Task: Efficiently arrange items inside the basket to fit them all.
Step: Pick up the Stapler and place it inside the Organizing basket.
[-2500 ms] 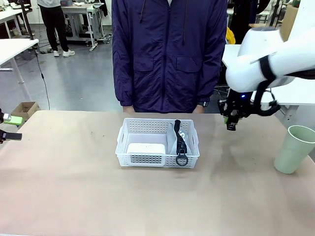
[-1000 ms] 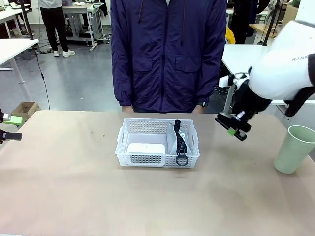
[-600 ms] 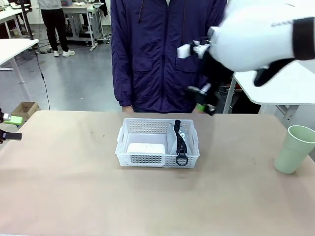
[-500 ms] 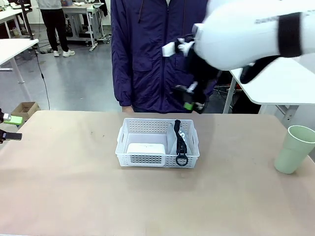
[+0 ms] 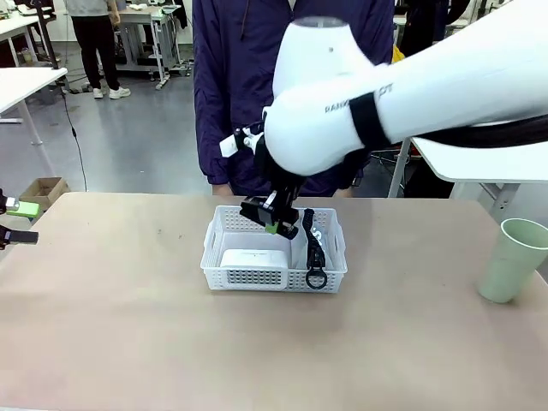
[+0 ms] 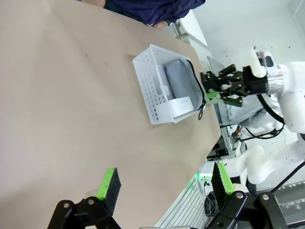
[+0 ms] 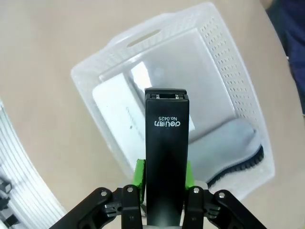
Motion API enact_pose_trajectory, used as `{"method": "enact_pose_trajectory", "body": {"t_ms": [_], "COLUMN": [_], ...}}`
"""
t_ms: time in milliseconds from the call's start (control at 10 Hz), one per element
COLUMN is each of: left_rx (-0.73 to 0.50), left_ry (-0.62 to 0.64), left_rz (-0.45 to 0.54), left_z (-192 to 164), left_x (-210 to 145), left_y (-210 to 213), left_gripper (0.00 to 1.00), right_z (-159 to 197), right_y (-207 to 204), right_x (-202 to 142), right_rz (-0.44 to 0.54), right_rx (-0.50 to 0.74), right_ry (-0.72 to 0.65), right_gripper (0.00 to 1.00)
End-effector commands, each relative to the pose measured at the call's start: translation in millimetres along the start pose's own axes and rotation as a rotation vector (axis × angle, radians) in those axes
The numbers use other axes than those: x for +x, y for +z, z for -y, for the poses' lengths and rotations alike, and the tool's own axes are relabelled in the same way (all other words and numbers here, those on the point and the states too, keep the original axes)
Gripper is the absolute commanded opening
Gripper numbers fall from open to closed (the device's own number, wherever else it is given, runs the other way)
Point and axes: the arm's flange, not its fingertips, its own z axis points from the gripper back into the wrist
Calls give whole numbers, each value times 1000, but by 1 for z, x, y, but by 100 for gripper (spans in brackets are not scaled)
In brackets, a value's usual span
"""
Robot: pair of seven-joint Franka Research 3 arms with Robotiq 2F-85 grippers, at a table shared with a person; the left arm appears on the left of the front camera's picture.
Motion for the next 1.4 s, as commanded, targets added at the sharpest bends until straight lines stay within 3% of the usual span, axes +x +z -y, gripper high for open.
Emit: {"method": "enact_pose_trajectory", "body": {"t_ms": [0, 200, 400, 600, 1300], "left_rx": [4, 4, 4, 4, 4], "left_ry": [2, 2, 2, 2, 2], "left_rz": [-6, -6, -6, -6, -6], "left_z": [3, 3, 3, 3, 3], "left_x": [-5, -5, -5, -5, -5], "left_y": [0, 0, 0, 0, 0], "left_gripper": [100, 100, 100, 100, 100], "right_z": [5, 8, 11, 26, 39], "right_y": [-27, -55, -71, -89, -115], "right_x": [-3, 3, 10, 4, 4], "right_rz": [121, 150, 117, 143, 150], "right_rx": [-39, -108, -162, -118, -14], "right_ry": [-48, 15, 76, 30, 54], "right_gripper": [37, 37, 37, 37, 37]}}
